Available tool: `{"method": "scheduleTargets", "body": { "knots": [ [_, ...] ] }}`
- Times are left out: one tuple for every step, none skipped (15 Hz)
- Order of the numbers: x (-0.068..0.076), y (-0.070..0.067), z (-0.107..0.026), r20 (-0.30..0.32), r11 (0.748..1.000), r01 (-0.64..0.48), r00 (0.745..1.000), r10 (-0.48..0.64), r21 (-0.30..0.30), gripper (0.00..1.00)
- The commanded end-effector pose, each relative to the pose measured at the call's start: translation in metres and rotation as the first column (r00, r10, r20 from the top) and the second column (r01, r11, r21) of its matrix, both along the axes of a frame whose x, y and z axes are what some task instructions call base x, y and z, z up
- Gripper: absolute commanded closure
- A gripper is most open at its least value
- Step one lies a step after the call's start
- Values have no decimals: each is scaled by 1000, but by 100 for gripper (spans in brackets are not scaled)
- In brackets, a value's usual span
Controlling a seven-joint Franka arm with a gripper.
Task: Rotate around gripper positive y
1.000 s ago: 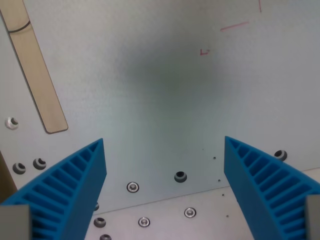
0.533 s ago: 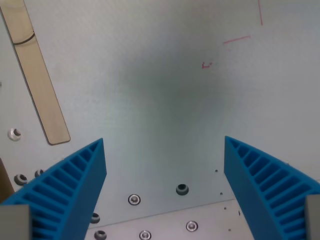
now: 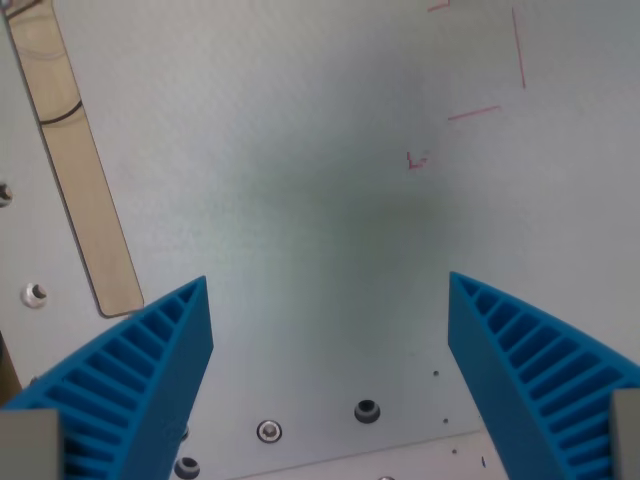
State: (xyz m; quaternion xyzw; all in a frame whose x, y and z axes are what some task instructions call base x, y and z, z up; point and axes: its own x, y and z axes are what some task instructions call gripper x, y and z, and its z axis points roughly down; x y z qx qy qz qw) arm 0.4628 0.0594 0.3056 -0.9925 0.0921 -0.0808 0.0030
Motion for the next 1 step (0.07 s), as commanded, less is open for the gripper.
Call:
{"method": "scheduleTargets", "body": {
  "knots": [
    [-16, 1, 1, 285, 996, 32, 959, -8, -80, 0]
  ]
}}
